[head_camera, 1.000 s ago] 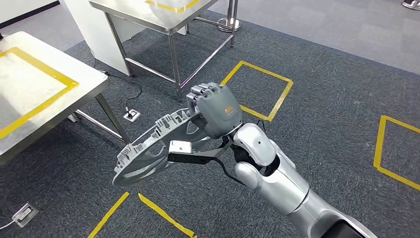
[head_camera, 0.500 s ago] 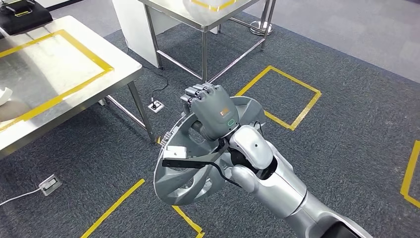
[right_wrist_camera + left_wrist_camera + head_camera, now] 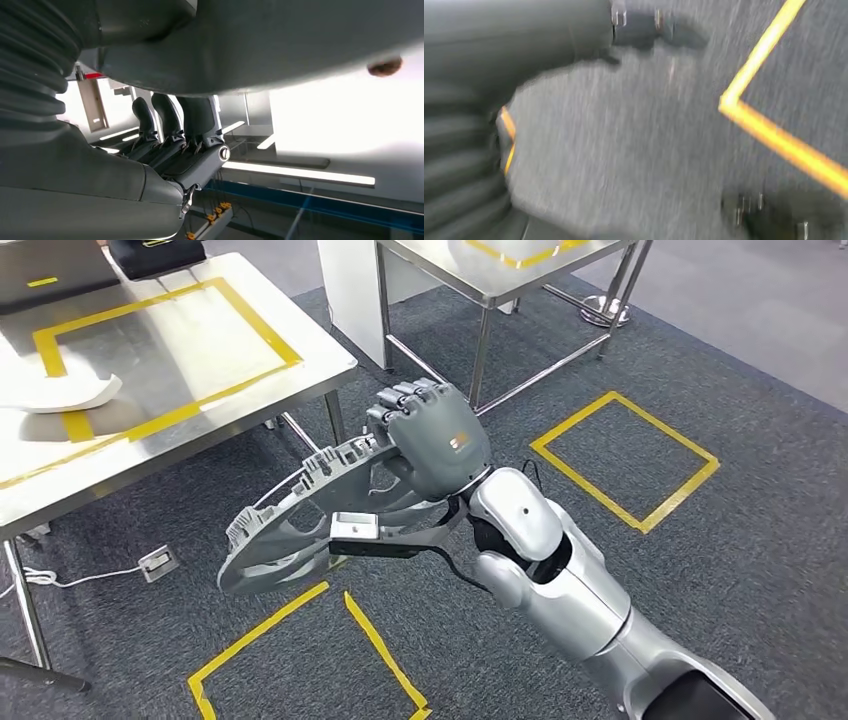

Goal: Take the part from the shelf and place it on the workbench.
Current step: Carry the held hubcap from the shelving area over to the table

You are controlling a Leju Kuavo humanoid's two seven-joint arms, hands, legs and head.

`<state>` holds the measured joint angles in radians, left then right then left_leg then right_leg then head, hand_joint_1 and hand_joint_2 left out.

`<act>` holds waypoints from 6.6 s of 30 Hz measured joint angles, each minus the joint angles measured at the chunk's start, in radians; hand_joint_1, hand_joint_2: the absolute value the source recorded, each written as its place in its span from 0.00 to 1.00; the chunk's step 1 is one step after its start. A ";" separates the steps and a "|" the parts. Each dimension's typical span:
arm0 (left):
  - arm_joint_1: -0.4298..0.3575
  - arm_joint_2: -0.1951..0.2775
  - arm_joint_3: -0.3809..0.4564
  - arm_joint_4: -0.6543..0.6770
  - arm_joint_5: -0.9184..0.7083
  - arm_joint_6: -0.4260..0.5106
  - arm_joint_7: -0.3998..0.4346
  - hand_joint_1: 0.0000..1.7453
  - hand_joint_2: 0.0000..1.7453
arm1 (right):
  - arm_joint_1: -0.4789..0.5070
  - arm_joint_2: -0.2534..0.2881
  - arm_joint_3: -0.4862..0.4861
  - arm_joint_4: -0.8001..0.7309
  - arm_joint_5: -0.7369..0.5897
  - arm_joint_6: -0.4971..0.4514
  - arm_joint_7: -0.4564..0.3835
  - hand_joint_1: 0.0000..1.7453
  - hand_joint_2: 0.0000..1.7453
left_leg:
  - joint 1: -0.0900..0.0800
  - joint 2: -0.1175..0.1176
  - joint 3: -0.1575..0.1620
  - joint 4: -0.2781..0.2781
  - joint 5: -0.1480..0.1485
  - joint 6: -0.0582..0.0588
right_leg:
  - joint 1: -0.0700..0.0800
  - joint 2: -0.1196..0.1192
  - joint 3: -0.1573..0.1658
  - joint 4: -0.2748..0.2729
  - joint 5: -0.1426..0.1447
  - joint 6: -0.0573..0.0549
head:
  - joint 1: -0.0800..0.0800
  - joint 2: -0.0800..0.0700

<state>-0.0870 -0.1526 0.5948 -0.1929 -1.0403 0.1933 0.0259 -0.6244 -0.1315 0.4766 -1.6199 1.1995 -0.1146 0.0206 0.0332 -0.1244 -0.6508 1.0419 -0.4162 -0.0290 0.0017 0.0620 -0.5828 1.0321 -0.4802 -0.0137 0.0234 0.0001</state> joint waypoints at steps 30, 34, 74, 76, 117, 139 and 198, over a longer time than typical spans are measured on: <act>-0.024 0.003 -0.001 -0.002 -0.024 -0.007 0.013 0.00 1.00 | -0.357 0.011 0.040 0.270 -0.106 0.060 -0.018 1.00 1.00 | -0.005 0.008 -0.021 0.009 0.013 0.007 | -0.001 -0.003 -0.006 0.013 -0.007 0.004 | 0.000 0.000; -0.021 0.006 -0.001 -0.001 -0.027 -0.007 0.018 0.00 1.00 | -0.359 0.003 0.046 0.285 -0.122 0.047 -0.019 1.00 1.00 | -0.009 0.076 -0.059 0.077 -0.032 -0.010 | -0.008 -0.049 0.008 -0.010 0.009 -0.011 | -0.006 0.000; -0.021 0.009 -0.002 0.000 -0.040 -0.034 0.022 0.00 1.00 | -0.355 -0.031 0.031 0.326 -0.163 0.014 0.055 1.00 1.00 | -0.005 0.033 -0.015 -0.027 0.040 -0.001 | -0.006 -0.011 -0.020 0.003 0.014 0.006 | -0.006 0.000; -0.022 0.009 -0.002 0.000 -0.041 -0.034 0.021 0.00 1.00 | -0.356 -0.031 0.030 0.326 -0.154 0.010 0.061 1.00 1.00 | -0.006 0.033 -0.016 -0.025 0.039 0.001 | -0.008 -0.011 -0.019 0.002 0.015 0.008 | -0.006 0.000; -0.015 0.012 -0.026 0.000 -0.064 -0.050 0.009 0.00 1.00 | -0.313 -0.080 0.015 0.340 -0.136 -0.007 0.071 1.00 1.00 | -0.024 0.102 0.025 0.006 -0.034 0.060 | -0.015 -0.063 -0.147 0.268 -0.121 0.045 | 0.003 0.000; -0.021 0.012 -0.027 0.004 -0.070 -0.057 0.012 0.00 1.00 | -0.324 -0.094 0.006 0.342 -0.126 -0.016 0.071 1.00 1.00 | -0.012 0.125 -0.030 0.000 0.019 0.020 | -0.014 -0.061 0.055 -0.015 -0.036 0.032 | -0.014 0.000; -0.024 0.011 -0.029 0.004 -0.089 -0.049 0.028 0.00 1.00 | -0.356 -0.148 -0.078 0.502 -0.168 -0.058 0.073 1.00 1.00 | -0.029 0.113 0.107 -0.030 -0.092 0.030 | 0.014 -0.055 -0.089 -0.024 0.098 0.000 | -0.020 0.000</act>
<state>-0.1113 -0.1413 0.5657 -0.1886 -1.1291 0.1438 0.0540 -0.9809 -0.2790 0.3988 -1.1174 1.0312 -0.1731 0.0934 0.0039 -0.0118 -0.5440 1.0116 -0.5078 0.0010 0.0153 0.0071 -0.6713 1.0084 -0.3821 -0.0134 0.0034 0.0000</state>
